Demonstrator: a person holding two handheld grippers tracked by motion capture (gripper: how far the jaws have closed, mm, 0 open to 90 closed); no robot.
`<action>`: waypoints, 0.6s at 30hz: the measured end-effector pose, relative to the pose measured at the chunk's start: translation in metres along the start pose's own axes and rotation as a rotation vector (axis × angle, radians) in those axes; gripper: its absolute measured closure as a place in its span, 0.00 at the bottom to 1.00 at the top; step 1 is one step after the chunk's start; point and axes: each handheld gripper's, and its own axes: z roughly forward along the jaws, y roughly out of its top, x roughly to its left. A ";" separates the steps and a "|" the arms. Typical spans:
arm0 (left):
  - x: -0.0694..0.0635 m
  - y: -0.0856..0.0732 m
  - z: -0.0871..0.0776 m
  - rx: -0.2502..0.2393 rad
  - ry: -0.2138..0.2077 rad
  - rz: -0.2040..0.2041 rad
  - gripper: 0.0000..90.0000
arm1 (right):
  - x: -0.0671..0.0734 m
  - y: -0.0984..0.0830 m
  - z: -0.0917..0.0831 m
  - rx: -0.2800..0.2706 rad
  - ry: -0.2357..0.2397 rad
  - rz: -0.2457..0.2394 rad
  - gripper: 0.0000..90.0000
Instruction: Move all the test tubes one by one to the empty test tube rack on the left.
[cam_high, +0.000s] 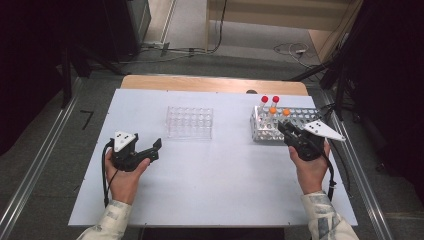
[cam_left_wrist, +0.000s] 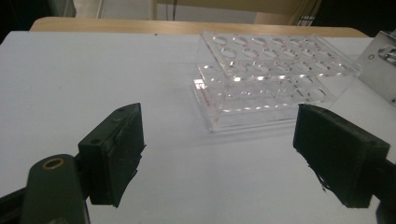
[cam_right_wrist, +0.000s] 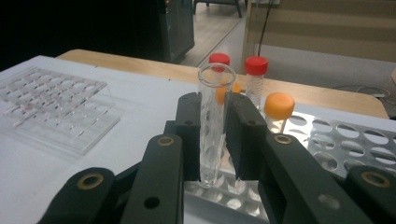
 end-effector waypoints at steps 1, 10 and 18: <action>-0.002 0.001 0.001 -0.005 -0.002 0.002 0.19 | 0.000 0.000 0.000 0.000 0.000 0.000 0.81; -0.025 0.017 0.013 0.009 -0.069 0.009 0.23 | 0.018 -0.002 0.005 0.020 0.046 -0.029 0.81; -0.045 0.029 0.031 0.003 -0.121 0.038 0.23 | 0.034 -0.005 0.020 0.033 0.087 -0.065 0.81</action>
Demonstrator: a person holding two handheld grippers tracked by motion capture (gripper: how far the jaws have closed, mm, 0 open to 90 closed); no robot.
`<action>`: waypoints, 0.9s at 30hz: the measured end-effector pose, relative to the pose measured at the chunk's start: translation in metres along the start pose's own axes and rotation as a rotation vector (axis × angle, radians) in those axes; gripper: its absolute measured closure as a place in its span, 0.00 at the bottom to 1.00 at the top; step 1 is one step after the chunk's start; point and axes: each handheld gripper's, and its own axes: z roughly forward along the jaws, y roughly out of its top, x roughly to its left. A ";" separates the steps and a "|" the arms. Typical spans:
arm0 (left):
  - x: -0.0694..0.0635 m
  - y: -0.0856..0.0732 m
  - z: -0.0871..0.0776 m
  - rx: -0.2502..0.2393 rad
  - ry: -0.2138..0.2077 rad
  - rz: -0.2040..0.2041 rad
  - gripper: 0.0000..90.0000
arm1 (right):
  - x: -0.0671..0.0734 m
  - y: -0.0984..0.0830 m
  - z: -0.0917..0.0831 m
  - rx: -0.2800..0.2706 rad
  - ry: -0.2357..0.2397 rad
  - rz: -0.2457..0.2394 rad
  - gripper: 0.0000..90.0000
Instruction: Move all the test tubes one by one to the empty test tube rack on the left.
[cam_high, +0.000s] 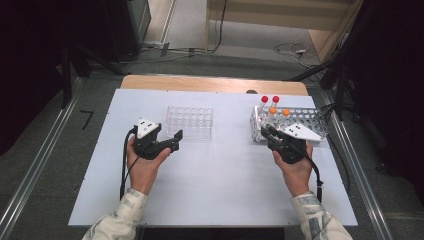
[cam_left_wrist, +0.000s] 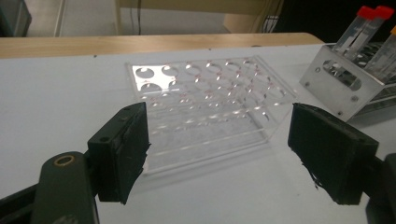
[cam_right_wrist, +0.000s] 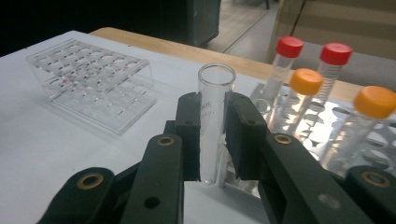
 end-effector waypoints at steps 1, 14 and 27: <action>-0.002 0.001 0.002 -0.003 -0.006 0.003 0.24 | 0.003 0.000 0.004 0.005 0.014 -0.002 0.81; -0.042 0.015 0.025 0.005 -0.093 0.054 0.26 | 0.023 0.003 0.031 0.032 0.093 -0.010 0.81; -0.083 0.033 0.042 0.005 -0.194 0.108 0.35 | 0.050 0.006 0.050 0.044 0.141 -0.031 0.81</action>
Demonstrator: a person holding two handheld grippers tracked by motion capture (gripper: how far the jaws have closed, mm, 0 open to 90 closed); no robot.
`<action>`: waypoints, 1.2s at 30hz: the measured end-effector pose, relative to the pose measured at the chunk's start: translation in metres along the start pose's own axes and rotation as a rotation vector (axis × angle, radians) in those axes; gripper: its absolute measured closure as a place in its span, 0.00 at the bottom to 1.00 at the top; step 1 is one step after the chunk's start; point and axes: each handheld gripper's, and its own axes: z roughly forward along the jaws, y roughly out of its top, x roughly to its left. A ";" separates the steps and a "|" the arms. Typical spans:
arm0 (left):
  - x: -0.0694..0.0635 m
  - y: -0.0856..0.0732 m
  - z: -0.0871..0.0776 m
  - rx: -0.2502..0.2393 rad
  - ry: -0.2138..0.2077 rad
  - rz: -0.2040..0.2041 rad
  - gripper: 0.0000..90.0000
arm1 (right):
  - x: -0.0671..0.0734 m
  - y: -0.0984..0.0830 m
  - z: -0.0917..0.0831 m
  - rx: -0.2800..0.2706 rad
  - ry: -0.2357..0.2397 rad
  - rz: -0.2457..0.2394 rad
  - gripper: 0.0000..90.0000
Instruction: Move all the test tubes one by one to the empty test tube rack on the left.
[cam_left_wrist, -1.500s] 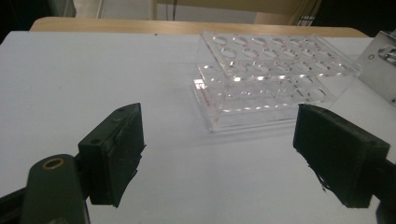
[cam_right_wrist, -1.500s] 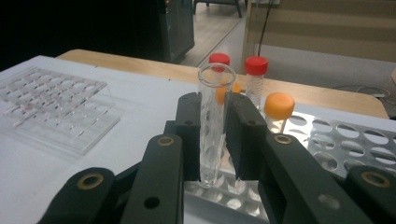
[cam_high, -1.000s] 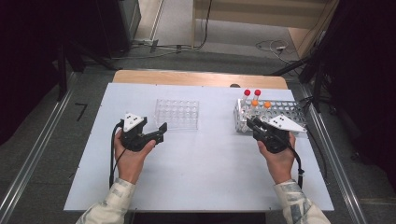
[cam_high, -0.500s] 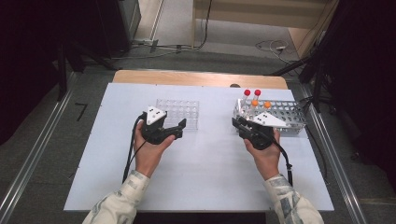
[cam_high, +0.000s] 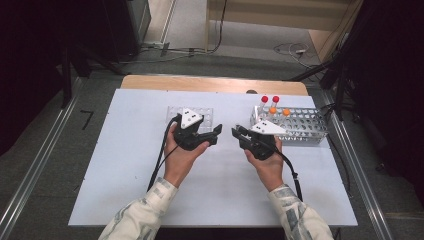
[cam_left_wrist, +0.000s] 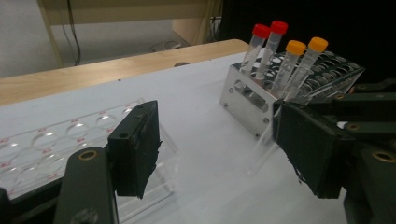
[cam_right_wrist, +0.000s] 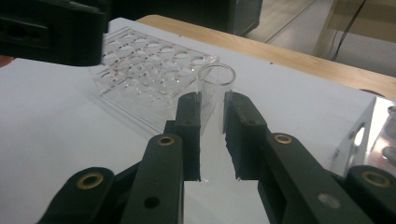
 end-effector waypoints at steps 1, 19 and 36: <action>-0.002 0.000 0.002 0.003 -0.008 0.003 0.36 | 0.003 0.000 0.003 0.002 0.005 -0.005 0.81; -0.014 0.004 0.017 0.039 -0.043 0.067 0.67 | 0.022 0.002 0.017 0.011 0.041 -0.024 0.81; -0.014 0.004 0.019 0.071 -0.062 0.090 0.84 | 0.024 0.004 0.019 0.009 0.038 -0.032 0.81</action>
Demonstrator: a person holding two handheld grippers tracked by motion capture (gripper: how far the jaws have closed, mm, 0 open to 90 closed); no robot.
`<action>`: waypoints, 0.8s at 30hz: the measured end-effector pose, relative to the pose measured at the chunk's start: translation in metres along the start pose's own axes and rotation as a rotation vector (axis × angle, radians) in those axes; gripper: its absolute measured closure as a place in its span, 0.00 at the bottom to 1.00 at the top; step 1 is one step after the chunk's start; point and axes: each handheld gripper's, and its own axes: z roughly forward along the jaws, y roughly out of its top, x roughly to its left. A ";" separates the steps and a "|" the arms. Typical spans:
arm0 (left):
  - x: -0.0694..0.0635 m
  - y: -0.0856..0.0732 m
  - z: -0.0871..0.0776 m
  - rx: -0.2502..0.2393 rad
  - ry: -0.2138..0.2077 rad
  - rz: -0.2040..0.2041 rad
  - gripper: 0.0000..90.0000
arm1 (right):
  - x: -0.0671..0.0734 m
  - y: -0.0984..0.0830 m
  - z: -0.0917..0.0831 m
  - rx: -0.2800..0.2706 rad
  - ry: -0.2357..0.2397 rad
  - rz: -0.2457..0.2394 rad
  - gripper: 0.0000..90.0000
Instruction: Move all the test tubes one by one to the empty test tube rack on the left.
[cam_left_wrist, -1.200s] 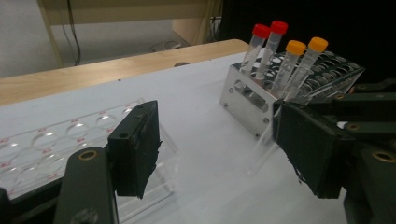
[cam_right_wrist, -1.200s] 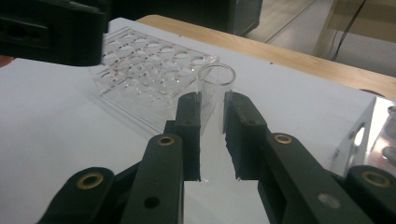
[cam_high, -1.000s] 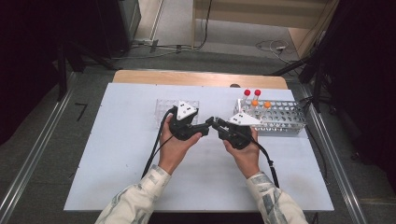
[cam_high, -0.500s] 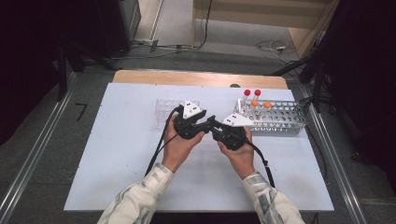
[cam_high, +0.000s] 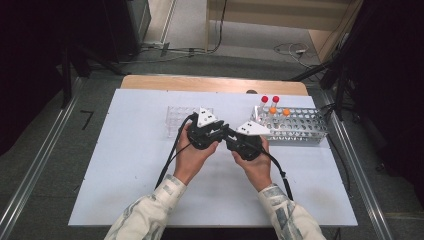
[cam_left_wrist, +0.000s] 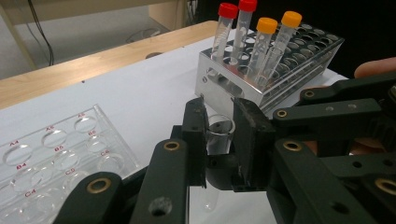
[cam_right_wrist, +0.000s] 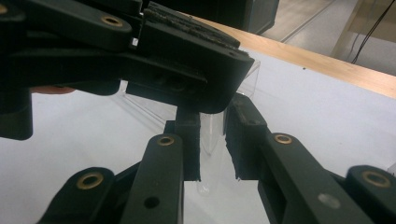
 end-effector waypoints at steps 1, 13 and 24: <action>0.001 0.000 0.000 0.000 -0.002 -0.002 0.85 | 0.000 0.000 0.000 -0.001 0.000 0.002 0.81; 0.004 0.005 -0.003 -0.029 0.009 -0.021 0.85 | -0.001 0.001 -0.004 -0.012 0.012 0.009 0.50; 0.017 0.015 -0.010 -0.057 0.034 -0.060 0.86 | -0.005 -0.001 -0.011 0.001 0.013 0.036 0.21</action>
